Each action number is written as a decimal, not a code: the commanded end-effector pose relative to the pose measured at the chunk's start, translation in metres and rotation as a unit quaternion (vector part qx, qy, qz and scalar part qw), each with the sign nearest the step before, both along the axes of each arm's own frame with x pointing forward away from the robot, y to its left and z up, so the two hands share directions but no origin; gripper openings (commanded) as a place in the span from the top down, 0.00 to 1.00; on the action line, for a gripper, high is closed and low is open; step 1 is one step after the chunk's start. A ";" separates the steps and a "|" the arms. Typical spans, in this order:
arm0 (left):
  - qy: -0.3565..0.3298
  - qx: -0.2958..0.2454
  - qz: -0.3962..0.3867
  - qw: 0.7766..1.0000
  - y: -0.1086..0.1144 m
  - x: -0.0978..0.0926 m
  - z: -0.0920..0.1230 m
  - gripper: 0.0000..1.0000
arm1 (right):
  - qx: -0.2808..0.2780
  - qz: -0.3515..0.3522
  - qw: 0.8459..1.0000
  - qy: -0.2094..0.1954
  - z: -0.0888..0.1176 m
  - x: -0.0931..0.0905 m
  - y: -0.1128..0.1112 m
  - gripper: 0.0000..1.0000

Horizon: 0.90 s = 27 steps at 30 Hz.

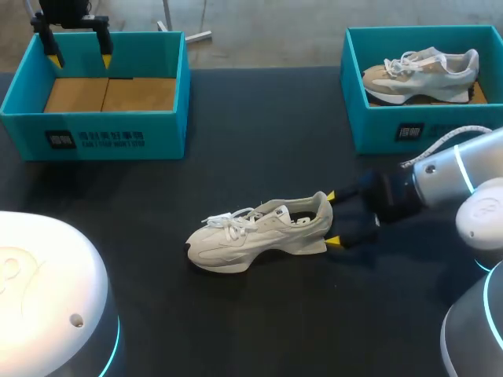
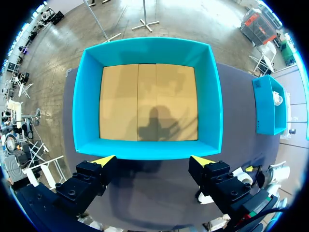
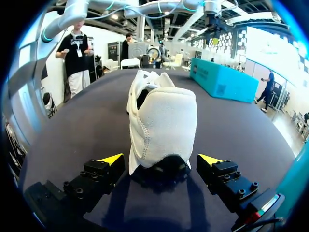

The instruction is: Take the shoe out of the shoebox, open the shoe tongue, remove and reinsert the insole, then place the shoe into the shoebox

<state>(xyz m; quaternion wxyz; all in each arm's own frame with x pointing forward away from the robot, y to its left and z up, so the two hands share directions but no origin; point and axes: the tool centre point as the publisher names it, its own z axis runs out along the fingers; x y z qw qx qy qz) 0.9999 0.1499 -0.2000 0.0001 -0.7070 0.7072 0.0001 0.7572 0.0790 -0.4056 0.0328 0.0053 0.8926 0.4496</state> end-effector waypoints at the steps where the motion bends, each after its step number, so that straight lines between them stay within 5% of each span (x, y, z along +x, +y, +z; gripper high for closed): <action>1: 0.000 0.000 0.000 1.000 0.000 0.000 0.000 0.00 | -0.002 0.008 1.000 0.006 -0.004 0.004 0.009 0.00; 27: 0.000 0.000 0.000 1.000 0.000 0.000 0.000 0.00 | 0.010 0.015 1.000 0.016 -0.020 0.000 0.045 0.00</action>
